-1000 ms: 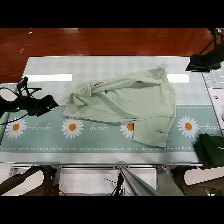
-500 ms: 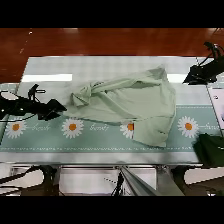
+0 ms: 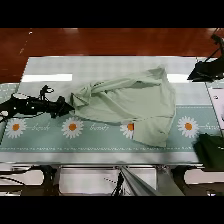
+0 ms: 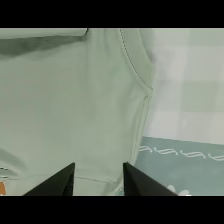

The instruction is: Fold the shirts.

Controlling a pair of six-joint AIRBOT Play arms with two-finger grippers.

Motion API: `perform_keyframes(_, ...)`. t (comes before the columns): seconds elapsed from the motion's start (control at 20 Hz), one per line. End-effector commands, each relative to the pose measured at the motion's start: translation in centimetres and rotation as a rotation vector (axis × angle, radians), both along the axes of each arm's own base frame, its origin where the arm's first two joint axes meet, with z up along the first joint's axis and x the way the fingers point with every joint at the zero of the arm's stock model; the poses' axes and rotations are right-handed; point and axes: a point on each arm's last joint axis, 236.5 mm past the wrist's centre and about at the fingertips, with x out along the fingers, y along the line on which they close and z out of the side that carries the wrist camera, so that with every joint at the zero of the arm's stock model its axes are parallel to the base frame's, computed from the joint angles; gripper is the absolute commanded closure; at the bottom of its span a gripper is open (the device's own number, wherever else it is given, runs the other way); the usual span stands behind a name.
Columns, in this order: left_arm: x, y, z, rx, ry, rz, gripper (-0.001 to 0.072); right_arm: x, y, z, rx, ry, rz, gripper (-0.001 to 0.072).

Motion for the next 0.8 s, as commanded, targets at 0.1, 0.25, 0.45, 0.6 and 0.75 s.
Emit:
perform_keyframes(0.1, -0.8, 0.1, -0.1, -0.042, 0.045, 0.001, 0.0621, -1.4, -2.5, 2.4, -0.137, -0.032, -0.019, 0.0296)
perform_keyframes(0.25, -1.4, 0.6, 0.6, -0.08, 0.042, -0.019, 0.0685, -2.8, -3.7, 2.2, -0.157, 0.011, -0.036, 0.0295)
perform_keyframes(0.45, -2.1, 0.8, 1.3, -0.113, 0.027, -0.054, 0.0685, -8.1, -5.2, -2.5, -0.073, 0.174, -0.156, 0.0294)
perform_keyframes(0.6, -2.1, 0.8, 1.3, -0.112, 0.017, -0.065, 0.0685, -9.3, -3.4, -6.5, 0.048, 0.104, -0.274, 0.0165)
perform_keyframes(0.75, -2.1, 0.7, 1.4, -0.116, 0.013, -0.074, 0.0685, -10.8, -0.2, -11.2, 0.177, 0.119, -0.339, 0.0155)
